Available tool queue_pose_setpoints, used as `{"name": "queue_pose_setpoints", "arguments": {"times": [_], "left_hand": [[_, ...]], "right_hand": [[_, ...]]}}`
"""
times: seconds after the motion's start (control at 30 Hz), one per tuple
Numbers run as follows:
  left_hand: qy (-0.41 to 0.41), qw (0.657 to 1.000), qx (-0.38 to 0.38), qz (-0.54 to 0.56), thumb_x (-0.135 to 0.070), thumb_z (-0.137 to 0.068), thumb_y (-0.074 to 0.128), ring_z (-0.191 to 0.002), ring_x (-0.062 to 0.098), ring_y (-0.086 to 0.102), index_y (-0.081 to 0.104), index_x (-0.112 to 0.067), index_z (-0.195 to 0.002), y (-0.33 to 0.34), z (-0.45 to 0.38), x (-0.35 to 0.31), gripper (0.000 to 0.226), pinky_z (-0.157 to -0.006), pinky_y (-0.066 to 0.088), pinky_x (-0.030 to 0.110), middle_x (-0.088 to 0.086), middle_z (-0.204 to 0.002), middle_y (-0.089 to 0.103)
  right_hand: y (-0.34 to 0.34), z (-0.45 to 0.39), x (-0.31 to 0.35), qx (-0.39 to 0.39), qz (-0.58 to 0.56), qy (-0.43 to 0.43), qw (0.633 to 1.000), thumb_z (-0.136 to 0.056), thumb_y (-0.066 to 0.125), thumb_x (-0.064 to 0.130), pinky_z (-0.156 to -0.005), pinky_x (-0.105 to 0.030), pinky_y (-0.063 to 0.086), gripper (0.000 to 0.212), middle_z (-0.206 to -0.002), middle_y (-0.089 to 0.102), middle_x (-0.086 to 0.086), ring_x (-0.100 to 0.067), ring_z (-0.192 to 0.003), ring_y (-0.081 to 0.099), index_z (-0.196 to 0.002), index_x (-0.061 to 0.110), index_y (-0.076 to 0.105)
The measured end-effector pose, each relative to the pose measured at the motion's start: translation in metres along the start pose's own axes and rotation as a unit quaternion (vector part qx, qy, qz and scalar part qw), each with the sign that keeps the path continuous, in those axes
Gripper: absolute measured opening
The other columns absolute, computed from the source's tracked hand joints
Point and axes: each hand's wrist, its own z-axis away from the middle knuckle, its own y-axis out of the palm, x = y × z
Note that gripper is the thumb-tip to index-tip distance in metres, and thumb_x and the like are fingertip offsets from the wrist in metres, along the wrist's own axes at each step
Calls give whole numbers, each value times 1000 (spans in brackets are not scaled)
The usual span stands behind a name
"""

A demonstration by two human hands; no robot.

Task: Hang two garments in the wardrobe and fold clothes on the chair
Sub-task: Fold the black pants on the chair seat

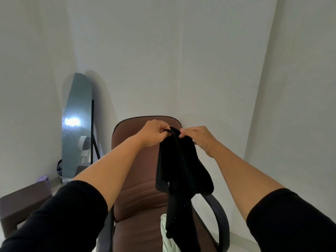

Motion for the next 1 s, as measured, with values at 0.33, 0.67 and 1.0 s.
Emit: {"name": "queue_pose_setpoints", "arguments": {"times": [0.33, 0.67, 1.0], "left_hand": [[-55, 993, -100, -32, -21, -89, 53, -79, 19, 57, 63, -6, -92, -12, -14, -10, 18, -65, 44, 23, 6, -87, 63], [-96, 974, -154, -137, -19, -88, 49, -74, 26, 50, 59, -1, -82, -28, -26, -13, 22, -67, 46, 36, 17, -80, 60], [-33, 989, -18, -145, -18, -87, 55, -64, 16, 48, 53, -8, -74, -36, 6, 51, 16, -57, 37, 27, 0, -67, 53]], "right_hand": [[7, 17, -11, 75, 30, -3, 997, -83, 63, 50, -97, -35, 49, 38, -95, 69, -6, -21, -100, 65, -86, 13, 69], [40, 18, -10, 56, 156, -19, 986, -69, 68, 64, -90, -27, 42, 59, -112, 48, 6, -12, -105, 49, -106, 18, 61], [-2, -12, 10, -78, 348, -77, 931, -87, 58, 36, -87, -42, 46, 27, -91, 58, -1, -26, -90, 57, -75, 14, 66]]}}
